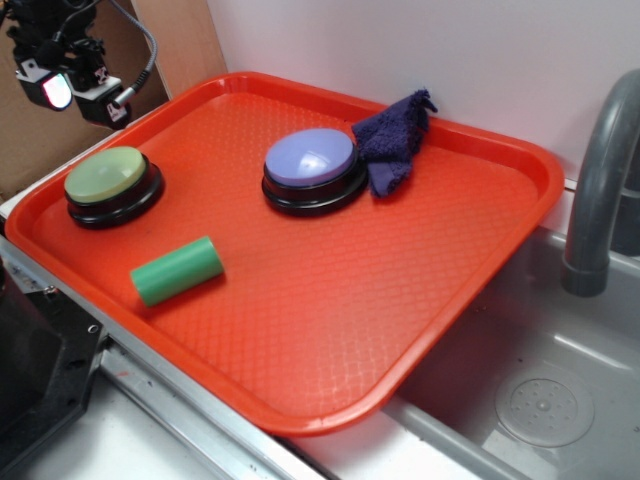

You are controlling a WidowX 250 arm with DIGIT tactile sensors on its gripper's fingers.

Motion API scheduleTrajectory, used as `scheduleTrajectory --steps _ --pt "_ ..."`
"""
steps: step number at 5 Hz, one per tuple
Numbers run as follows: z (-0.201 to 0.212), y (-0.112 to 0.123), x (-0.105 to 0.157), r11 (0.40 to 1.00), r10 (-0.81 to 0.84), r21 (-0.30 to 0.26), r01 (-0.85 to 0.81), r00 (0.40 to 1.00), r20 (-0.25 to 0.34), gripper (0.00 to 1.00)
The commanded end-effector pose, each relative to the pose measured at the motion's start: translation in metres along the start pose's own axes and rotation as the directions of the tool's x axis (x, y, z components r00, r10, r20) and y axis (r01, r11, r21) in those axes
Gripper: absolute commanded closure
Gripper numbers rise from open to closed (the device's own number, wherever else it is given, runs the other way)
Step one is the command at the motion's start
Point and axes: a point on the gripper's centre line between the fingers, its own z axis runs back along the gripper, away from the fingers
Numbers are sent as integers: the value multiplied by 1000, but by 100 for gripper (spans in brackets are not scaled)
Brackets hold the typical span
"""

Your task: Push the green button.

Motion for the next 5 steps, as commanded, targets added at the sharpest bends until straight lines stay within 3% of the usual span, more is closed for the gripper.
scheduleTrajectory --steps 1,3,5 --pt "30 15 2 996 76 47 -80 994 80 0" --pt "38 11 -1 995 91 24 -93 993 78 0" --pt "47 11 -1 991 124 35 -126 990 70 0"
